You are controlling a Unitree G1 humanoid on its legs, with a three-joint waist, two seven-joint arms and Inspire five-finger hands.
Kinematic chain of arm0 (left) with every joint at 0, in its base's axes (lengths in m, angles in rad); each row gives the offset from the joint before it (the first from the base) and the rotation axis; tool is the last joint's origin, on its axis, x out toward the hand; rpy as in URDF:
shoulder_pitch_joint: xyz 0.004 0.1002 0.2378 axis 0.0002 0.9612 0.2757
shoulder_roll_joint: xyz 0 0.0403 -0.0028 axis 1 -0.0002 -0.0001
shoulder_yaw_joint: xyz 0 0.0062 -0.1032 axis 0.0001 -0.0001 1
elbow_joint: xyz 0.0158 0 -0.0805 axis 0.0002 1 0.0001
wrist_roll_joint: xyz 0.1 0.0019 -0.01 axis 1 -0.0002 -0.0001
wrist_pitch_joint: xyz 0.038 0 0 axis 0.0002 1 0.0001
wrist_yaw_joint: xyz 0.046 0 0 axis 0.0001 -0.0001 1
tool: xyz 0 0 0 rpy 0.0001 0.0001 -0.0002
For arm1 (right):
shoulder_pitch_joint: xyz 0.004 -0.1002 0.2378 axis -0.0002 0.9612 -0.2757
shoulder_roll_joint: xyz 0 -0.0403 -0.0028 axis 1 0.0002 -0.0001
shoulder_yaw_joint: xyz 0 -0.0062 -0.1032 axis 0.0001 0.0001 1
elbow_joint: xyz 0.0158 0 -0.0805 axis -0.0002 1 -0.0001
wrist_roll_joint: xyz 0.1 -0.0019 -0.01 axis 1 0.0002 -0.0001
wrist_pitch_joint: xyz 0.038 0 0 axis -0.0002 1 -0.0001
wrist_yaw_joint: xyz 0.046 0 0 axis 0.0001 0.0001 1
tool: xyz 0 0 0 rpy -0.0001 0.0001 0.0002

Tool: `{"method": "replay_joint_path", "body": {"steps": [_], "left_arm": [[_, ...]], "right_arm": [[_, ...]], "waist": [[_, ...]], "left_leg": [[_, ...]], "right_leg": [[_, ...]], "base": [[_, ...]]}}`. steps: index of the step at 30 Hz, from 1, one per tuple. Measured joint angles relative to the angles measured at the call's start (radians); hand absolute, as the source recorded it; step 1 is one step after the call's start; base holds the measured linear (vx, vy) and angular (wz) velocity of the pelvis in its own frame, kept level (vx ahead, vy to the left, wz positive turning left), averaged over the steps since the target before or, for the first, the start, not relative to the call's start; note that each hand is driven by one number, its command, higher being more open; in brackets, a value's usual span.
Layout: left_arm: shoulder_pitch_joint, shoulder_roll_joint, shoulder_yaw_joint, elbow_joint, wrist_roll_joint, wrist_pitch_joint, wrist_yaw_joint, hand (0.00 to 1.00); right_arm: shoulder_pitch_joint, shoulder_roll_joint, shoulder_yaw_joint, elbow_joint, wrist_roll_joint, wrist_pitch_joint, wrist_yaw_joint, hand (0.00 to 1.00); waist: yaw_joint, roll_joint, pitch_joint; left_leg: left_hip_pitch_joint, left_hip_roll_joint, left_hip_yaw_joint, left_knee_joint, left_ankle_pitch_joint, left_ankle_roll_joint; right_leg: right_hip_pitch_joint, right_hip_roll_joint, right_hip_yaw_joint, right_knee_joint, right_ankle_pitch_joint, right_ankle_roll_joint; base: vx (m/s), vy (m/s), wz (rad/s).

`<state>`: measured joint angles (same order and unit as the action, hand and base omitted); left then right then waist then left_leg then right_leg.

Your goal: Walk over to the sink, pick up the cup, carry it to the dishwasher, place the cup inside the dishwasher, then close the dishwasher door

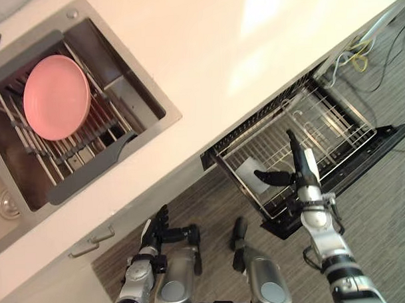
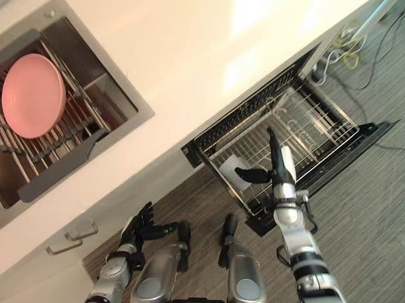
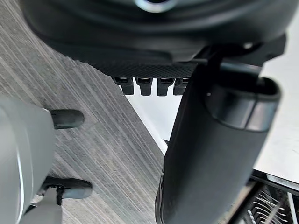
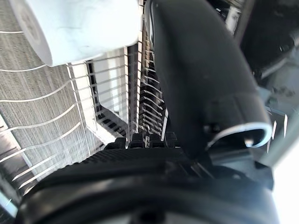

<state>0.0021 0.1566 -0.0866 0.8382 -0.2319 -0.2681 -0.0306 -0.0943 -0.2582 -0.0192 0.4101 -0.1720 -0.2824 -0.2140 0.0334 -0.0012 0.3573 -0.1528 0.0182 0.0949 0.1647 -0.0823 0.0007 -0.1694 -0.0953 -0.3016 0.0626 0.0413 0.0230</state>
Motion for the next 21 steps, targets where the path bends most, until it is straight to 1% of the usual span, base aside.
{"method": "replay_joint_path", "body": {"steps": [1, 3, 5, 7, 9, 14, 17, 21], "left_arm": [[0.021, -0.004, 0.000, 0.003, 0.000, 0.000, 0.001, 1.00], [0.046, -0.007, 0.001, 0.005, 0.000, -0.001, 0.003, 1.00], [0.077, -0.015, 0.002, 0.031, 0.000, -0.007, 0.002, 1.00], [0.124, -0.023, 0.002, 0.043, 0.001, -0.007, 0.002, 1.00], [0.159, -0.024, 0.002, 0.047, 0.001, -0.008, 0.001, 1.00], [0.180, -0.032, 0.042, 0.070, -0.001, -0.030, 0.001, 1.00], [0.185, -0.032, 0.042, 0.074, -0.002, -0.040, 0.001, 1.00], [0.193, -0.032, 0.045, 0.077, -0.004, -0.048, 0.001, 1.00]], "right_arm": [[0.050, 0.023, -0.004, -0.035, 0.015, -0.017, 0.000, 1.00], [0.100, 0.050, -0.008, -0.076, 0.026, -0.037, 0.003, 1.00], [0.160, 0.088, -0.015, -0.127, 0.034, -0.077, 0.016, 1.00], [0.217, 0.125, -0.015, -0.188, 0.034, -0.118, 0.035, 1.00], [0.243, 0.153, -0.015, -0.215, 0.034, -0.149, 0.049, 1.00], [0.289, 0.211, -0.013, -0.280, 0.032, -0.197, 0.077, 1.00], [0.303, 0.219, -0.014, -0.316, 0.030, -0.228, 0.094, 1.00], [0.304, 0.220, -0.013, -0.335, 0.032, -0.240, 0.142, 1.00]], "waist": [[-0.001, 0.000, -0.032], [-0.002, 0.000, -0.069], [-0.006, 0.000, -0.119], [-0.015, -0.001, -0.159], [-0.019, -0.004, -0.183], [-0.019, -0.007, -0.219], [-0.022, -0.007, -0.222], [-0.022, -0.006, -0.227]], "left_leg": [[0.028, -0.001, 0.000, -0.021, 0.000, 0.000], [0.052, -0.001, 0.001, -0.038, 0.000, -0.001], [0.090, -0.003, 0.001, -0.063, 0.000, -0.002], [0.134, -0.005, 0.003, -0.090, -0.001, -0.003], [0.161, -0.006, 0.006, -0.103, -0.002, -0.005], [0.226, -0.002, 0.025, -0.125, -0.006, -0.011], [0.251, -0.001, 0.028, -0.126, -0.008, -0.014], [0.278, -0.001, 0.027, -0.128, -0.009, -0.014]], "right_leg": [[0.030, 0.004, 0.000, -0.022, 0.003, 0.004], [0.056, 0.007, 0.000, -0.045, 0.006, 0.007], [0.095, 0.011, 0.000, -0.074, 0.010, 0.011], [0.139, 0.015, 0.000, -0.104, 0.014, 0.016], [0.167, 0.017, 0.003, -0.123, 0.018, 0.019], [0.228, 0.025, 0.016, -0.147, 0.021, 0.020], [0.251, 0.026, 0.019, -0.147, 0.021, 0.020], [0.280, 0.026, 0.017, -0.147, 0.020, 0.020]], "base": [[0.09, 0.011, -0.02], [0.09, 0.012, -0.01], [0.10, 0.016, -0.02], [0.08, 0.023, -0.04], [0.05, 0.019, -0.04], [0.02, 0.012, -0.10], [-0.02, 0.006, -0.07], [-0.05, 0.005, 0.01]]}}
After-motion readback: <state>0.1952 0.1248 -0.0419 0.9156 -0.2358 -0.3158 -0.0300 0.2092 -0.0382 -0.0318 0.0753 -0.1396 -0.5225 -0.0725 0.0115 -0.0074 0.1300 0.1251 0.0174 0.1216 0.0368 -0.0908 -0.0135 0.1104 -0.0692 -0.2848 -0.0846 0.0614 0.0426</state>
